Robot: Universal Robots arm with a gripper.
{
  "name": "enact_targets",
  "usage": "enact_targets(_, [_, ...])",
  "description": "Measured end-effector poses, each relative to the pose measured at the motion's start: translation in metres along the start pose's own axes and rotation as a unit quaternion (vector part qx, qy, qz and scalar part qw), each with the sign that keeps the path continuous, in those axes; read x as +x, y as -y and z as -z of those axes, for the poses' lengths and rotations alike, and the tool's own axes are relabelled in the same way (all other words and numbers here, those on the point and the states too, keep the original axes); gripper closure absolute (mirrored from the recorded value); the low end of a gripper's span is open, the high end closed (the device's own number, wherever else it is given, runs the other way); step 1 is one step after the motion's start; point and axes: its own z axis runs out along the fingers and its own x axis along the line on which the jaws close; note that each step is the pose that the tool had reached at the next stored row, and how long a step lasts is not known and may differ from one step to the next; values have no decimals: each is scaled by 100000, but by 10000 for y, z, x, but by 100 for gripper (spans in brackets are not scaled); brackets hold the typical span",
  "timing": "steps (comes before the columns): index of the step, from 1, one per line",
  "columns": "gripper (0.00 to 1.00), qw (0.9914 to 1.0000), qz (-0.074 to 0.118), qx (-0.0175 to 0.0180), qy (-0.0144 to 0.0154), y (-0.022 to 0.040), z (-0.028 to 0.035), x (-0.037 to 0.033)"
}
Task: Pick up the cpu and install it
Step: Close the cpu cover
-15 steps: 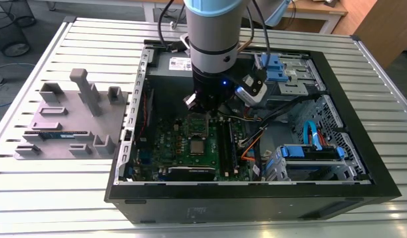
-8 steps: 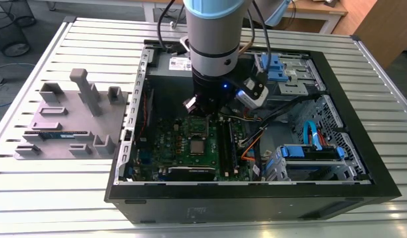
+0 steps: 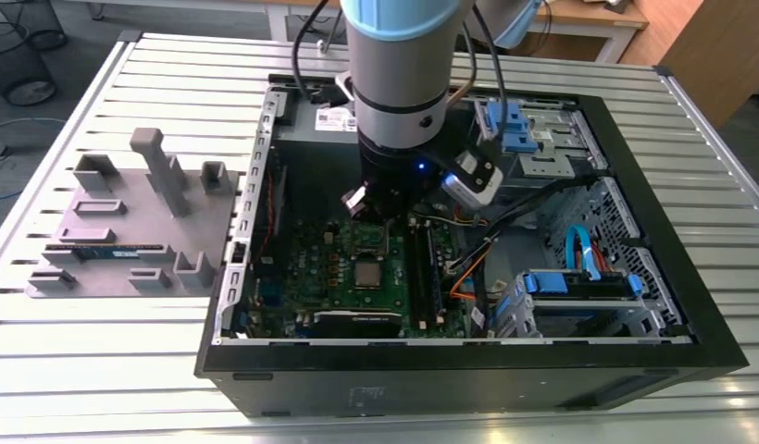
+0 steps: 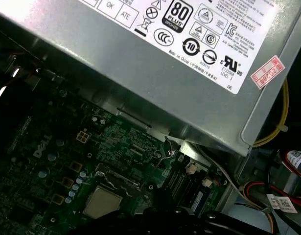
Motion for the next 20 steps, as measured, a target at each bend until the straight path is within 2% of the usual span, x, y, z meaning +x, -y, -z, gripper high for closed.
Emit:
enact_targets(17, [89, 100000, 309, 21, -41, 182, 20, 93])
enact_targets(20, [89, 99999, 339, 32, -52, 194, 22, 99])
